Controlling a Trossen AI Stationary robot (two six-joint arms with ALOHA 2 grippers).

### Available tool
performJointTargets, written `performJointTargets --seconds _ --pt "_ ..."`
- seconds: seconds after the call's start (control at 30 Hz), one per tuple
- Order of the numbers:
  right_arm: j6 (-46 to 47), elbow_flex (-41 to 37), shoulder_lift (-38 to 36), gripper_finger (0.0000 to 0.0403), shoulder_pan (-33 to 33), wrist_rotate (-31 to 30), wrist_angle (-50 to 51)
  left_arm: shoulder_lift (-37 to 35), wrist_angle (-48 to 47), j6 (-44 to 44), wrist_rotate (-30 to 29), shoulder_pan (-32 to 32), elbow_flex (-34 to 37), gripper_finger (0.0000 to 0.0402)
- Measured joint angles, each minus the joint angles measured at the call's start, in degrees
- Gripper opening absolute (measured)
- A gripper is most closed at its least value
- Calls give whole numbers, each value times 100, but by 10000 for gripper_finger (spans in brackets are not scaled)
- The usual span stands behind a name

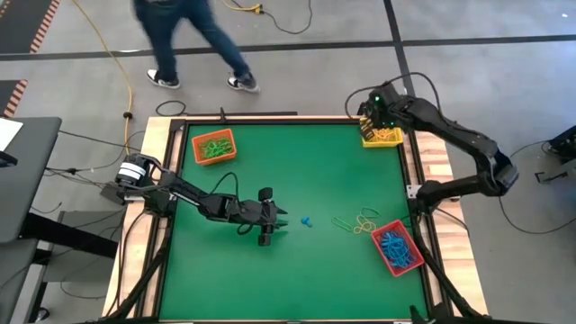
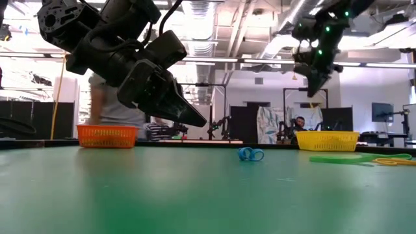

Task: Sort rubber bands into baskets
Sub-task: Put the yellow rubber band into the yellow bin

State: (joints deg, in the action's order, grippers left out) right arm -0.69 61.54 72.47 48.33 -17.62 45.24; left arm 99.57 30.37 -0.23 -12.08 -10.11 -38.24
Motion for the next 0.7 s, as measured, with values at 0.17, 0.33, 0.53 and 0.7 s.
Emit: performJointTargets --seconds 0.17,0.33,0.53,0.7 --pt "14 -575 0 18 537 245 -486 0 -2 15 0 0 0 160" --pt "25 -1162 0 18 873 397 -1220 0 -2 15 -2 1 0 160" --pt "158 -1539 0 18 1114 887 -1883 -1 -7 13 -4 1 0 160" --pt "171 -1624 0 29 1154 1048 -1938 -2 -7 11 -7 1 0 160"
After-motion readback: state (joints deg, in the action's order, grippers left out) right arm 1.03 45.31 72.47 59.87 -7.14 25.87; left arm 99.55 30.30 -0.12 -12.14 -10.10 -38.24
